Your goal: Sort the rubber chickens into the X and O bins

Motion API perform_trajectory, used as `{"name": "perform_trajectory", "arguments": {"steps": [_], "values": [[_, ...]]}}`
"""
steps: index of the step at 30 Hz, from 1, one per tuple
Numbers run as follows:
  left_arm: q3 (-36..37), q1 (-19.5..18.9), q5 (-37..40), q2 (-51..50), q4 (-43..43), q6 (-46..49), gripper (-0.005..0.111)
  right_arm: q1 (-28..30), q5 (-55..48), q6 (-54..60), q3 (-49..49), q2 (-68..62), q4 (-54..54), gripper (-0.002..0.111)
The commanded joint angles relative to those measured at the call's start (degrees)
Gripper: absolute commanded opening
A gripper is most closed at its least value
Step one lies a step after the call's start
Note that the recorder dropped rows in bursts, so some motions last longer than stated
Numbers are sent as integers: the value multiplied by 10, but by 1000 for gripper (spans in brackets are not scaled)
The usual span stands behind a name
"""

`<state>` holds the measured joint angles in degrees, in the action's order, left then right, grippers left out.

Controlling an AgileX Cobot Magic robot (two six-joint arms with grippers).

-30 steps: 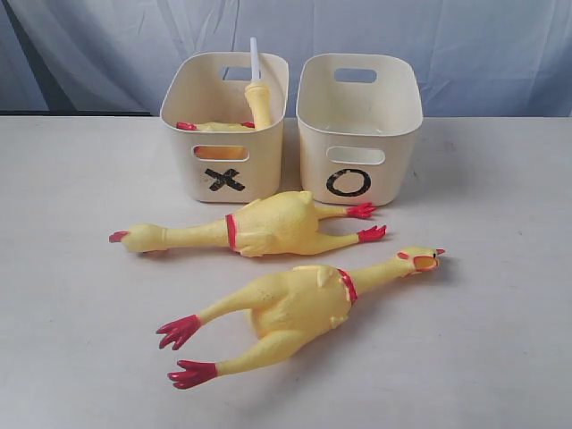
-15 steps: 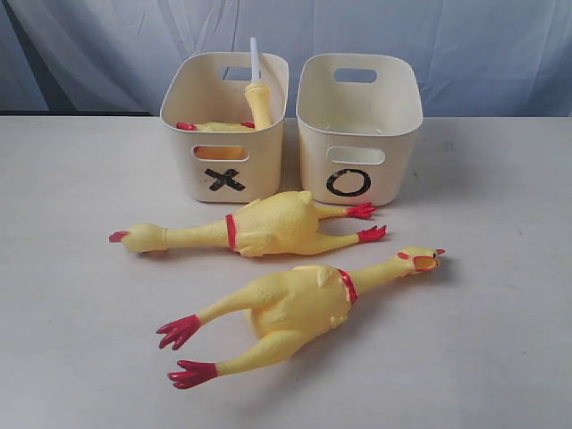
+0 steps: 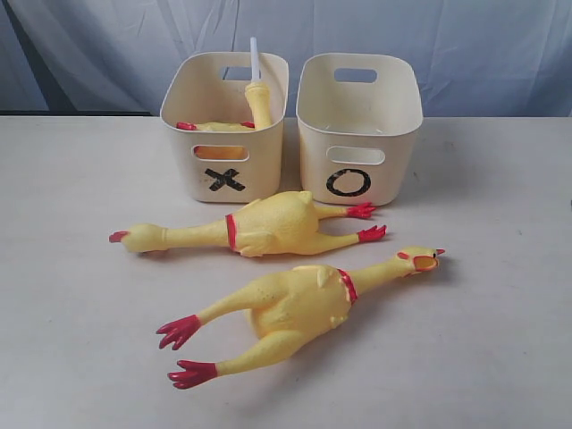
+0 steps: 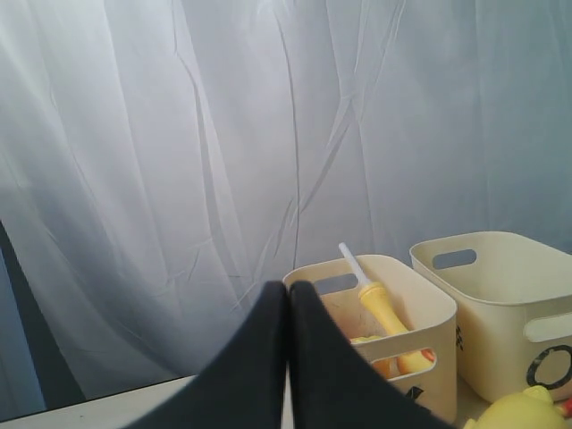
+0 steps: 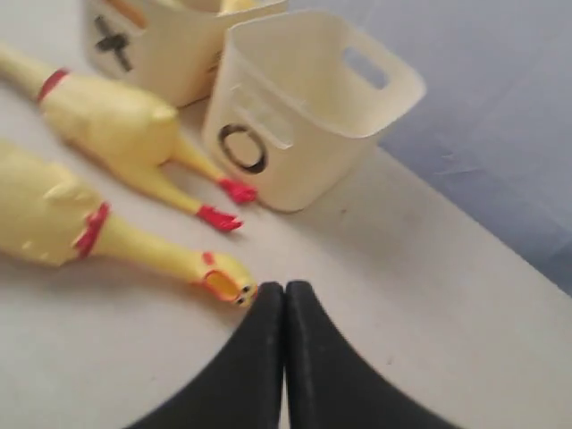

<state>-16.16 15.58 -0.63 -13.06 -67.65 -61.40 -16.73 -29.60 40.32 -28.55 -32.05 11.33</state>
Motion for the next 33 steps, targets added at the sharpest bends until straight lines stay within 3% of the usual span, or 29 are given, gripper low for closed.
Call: {"name": "perform_trajectory", "arguments": {"steps": [1, 9, 13, 22, 25, 30, 33], "values": [[1, 0, 6, 4, 12, -5, 0, -41, -36, 81, -5, -74, 24, -1], [1, 0, 6, 4, 12, -5, 0, -87, -34, 108, -5, -199, 17, -1], [1, 0, 6, 4, 12, -5, 0, -89, 34, 104, -5, -248, 40, -1], [1, 0, 6, 4, 12, -5, 0, -114, 165, 158, -8, -362, -72, 1], [1, 0, 6, 4, 12, -5, 0, -114, 200, 158, -18, -408, -101, 13], [1, 0, 6, 4, 12, -5, 0, -114, 230, 158, -50, -478, -126, 52], [1, 0, 6, 4, 12, -5, 0, -114, 236, 162, -64, -515, -141, 58]]}}
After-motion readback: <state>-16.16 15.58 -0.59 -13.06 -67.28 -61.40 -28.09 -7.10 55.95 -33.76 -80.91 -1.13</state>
